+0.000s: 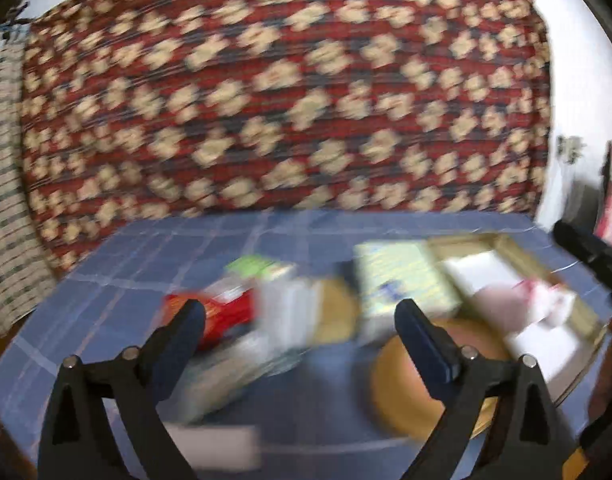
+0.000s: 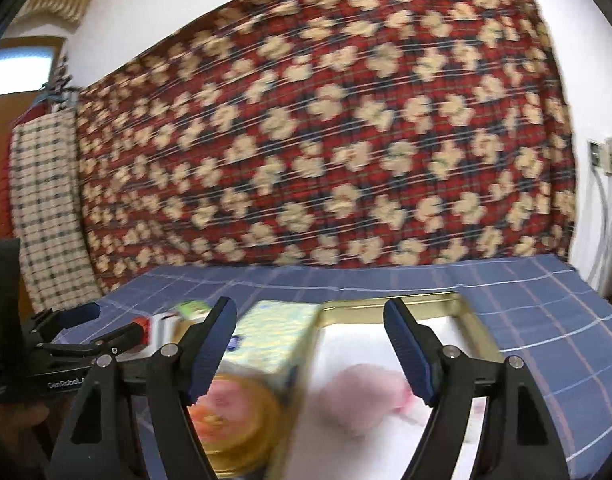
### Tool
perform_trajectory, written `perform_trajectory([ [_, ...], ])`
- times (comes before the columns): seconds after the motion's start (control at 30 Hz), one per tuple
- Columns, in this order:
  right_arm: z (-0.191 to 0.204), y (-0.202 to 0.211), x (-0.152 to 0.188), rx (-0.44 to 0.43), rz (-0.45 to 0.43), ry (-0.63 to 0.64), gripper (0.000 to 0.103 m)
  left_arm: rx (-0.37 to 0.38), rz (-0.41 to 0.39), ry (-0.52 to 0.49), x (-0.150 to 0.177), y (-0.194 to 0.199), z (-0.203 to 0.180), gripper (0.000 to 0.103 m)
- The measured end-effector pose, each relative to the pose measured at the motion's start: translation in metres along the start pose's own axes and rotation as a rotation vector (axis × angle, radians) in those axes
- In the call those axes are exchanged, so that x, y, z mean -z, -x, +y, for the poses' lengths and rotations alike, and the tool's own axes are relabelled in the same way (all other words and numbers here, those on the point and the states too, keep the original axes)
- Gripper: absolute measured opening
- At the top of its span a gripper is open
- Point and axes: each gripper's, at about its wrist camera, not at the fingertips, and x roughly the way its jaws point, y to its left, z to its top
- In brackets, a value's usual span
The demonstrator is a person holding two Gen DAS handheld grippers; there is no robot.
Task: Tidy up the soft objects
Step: 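Withdraw both tools from the tray back over the table items, then grasp the white foam roll with the left tool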
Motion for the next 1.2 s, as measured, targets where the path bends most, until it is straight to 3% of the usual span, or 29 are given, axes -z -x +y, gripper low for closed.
perform_trajectory([
  [0.17, 0.04, -0.011, 0.009, -0.086, 0.023, 0.032, 0.078, -0.072, 0.106, 0.042, 0.03, -0.004, 0.046, 0.098],
  [0.27, 0.062, -0.016, 0.014, -0.124, 0.033, 0.057, 0.078, -0.058, 0.149, 0.078, 0.04, -0.007, 0.059, 0.098],
  [0.47, 0.098, -0.024, 0.024, -0.176, 0.057, 0.124, 0.078, -0.017, 0.233, 0.072, 0.056, -0.014, 0.054, 0.098],
  [0.7, 0.111, -0.031, 0.031, -0.202, 0.081, 0.143, 0.078, -0.03, 0.288, 0.084, 0.067, -0.029, 0.056, 0.098],
  [0.73, 0.113, -0.032, 0.033, -0.208, 0.083, 0.145, 0.078, -0.022, 0.296, 0.096, 0.069, -0.031, 0.059, 0.095],
  [0.77, 0.116, -0.033, 0.034, -0.213, 0.087, 0.15, 0.078, -0.006, 0.304, 0.113, 0.071, -0.033, 0.063, 0.083],
  [0.8, 0.118, -0.034, 0.035, -0.217, 0.091, 0.155, 0.078, 0.019, 0.316, 0.134, 0.073, -0.035, 0.066, 0.079],
  [0.97, 0.132, -0.04, 0.042, -0.231, 0.115, 0.181, 0.078, 0.049, 0.261, 0.168, 0.074, -0.026, 0.074, 0.079],
  [1.2, 0.149, -0.058, 0.039, -0.218, 0.156, 0.186, 0.078, -0.025, 0.101, 0.191, 0.051, 0.0, 0.088, 0.079],
])
